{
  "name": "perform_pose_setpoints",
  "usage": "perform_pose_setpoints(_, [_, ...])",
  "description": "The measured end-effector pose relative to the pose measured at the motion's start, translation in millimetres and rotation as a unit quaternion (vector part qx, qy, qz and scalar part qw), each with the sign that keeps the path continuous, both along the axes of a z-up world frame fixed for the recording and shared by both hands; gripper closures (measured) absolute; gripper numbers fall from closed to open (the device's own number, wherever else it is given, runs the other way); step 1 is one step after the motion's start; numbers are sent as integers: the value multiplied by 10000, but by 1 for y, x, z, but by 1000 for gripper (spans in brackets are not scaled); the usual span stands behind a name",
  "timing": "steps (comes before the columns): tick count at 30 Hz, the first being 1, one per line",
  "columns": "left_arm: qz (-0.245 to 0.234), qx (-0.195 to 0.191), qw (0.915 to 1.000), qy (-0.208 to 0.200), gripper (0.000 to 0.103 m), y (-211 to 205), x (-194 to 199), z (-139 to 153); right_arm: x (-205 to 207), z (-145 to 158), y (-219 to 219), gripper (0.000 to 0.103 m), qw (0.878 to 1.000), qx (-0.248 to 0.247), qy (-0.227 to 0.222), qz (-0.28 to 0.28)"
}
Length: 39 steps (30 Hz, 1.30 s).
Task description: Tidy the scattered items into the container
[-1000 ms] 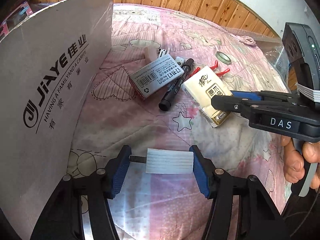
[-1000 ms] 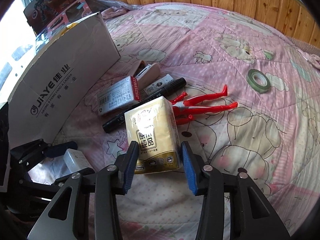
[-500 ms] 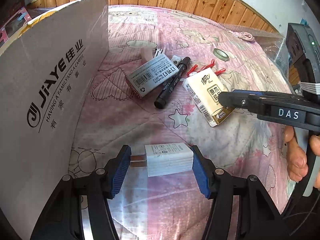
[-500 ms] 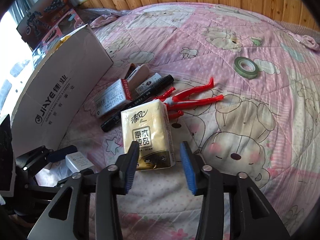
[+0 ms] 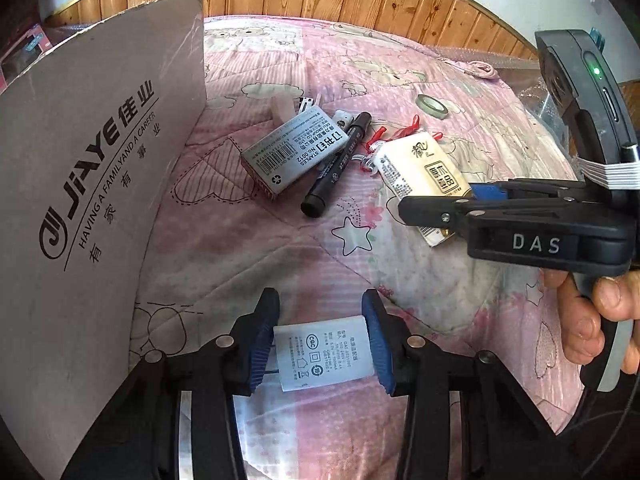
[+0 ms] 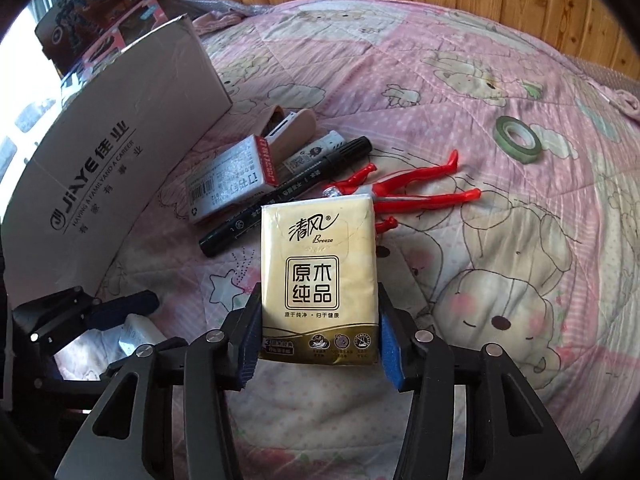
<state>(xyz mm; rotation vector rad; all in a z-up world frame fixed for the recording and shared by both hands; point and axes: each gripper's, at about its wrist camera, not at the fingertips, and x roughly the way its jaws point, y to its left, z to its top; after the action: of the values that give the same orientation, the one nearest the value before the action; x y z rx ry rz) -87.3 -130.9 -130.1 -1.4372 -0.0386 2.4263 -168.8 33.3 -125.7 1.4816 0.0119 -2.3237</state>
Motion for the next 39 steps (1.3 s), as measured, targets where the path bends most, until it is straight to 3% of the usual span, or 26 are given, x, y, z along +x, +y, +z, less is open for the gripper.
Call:
perform_pose_setpoints(5, [-34,24,10000,24,59,-4,10,5,9,10,9,52,9998,-76,30,-179])
perform_pose_setpoints(10, [47,494,9987,117,59,-15,15,27,18,23,12,52,9993,-131,130,-310])
perform_pose_setpoints(14, [50,577,9979,279,59,-19,20,45,27,25,8,52,9993,-113,138,-315])
perform_pose_setpoints(29, [-48,95,9995,293,59,-3,36,68,77,27,13,52,9976,-214,-9,-655])
perform_pose_setpoints(39, [-82,77,9992,396,59,-4,55,87,117,35,6,52,9950,-260,10,-963])
